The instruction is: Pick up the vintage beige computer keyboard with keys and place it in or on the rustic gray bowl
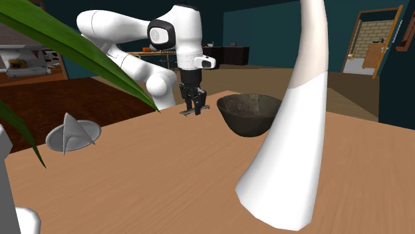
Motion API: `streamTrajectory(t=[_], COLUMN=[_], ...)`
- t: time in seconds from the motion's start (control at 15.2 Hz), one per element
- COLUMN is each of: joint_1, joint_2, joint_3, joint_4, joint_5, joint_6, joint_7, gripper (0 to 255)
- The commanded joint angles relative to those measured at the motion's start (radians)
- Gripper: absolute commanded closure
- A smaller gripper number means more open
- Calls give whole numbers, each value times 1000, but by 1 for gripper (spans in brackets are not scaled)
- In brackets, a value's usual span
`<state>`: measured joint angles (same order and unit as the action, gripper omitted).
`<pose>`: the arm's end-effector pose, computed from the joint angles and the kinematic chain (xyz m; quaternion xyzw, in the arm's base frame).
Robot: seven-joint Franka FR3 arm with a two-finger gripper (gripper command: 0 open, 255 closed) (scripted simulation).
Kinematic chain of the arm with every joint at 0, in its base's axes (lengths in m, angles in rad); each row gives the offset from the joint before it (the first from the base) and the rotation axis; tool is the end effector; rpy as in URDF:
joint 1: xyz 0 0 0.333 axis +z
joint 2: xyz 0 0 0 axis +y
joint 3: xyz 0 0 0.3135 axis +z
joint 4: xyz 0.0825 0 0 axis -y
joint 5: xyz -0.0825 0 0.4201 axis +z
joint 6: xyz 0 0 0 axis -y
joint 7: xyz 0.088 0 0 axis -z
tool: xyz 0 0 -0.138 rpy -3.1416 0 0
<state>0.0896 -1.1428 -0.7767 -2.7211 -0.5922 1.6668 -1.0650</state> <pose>0.2372 -0.2222 0.3927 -0.9095 -0.4124 -0.0235 0.0473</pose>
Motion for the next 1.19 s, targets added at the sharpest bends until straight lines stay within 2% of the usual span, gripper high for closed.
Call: streamTrajectory(t=[0.0, 0.26, 1.12], joint_1=[0, -1, 36], joint_2=[2, 0, 12], joint_3=[-2, -1, 107], joint_4=[-3, -3, 151], joint_5=[0, 0, 101], joint_6=[-1, -3, -146], joint_7=[0, 0, 0], gripper=[255, 255, 255])
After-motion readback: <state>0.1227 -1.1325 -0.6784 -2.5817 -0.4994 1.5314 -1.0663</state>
